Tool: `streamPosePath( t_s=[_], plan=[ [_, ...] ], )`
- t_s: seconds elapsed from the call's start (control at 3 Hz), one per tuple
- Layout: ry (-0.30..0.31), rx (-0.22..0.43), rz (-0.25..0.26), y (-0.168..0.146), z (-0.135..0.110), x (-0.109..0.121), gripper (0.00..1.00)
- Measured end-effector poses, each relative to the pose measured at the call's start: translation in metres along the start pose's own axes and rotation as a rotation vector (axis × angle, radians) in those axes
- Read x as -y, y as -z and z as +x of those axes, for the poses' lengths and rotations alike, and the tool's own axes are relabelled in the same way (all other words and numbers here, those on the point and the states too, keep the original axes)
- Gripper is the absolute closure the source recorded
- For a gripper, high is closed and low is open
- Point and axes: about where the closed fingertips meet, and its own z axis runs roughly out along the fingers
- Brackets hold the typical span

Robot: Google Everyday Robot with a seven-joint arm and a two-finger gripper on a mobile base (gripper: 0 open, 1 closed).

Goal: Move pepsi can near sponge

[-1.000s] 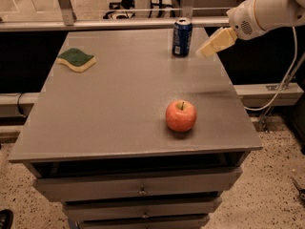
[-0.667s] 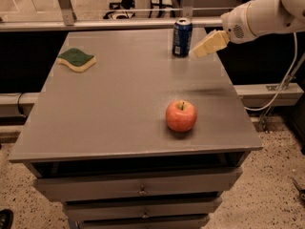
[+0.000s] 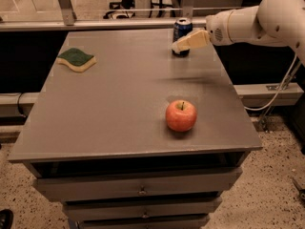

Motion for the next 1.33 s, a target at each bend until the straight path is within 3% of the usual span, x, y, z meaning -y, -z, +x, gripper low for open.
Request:
streamPosePath(
  t_s=[0.67,1.0,1.33],
  plan=[
    [0.031,0.078,0.07,-0.027,0.014,0.05,0.0],
    [0.018,0.103,0.064,-0.039,0.013,0.056,0.0],
    [0.002,0.122,0.023,-0.062,0.002,0.046,0.0]
  ],
)
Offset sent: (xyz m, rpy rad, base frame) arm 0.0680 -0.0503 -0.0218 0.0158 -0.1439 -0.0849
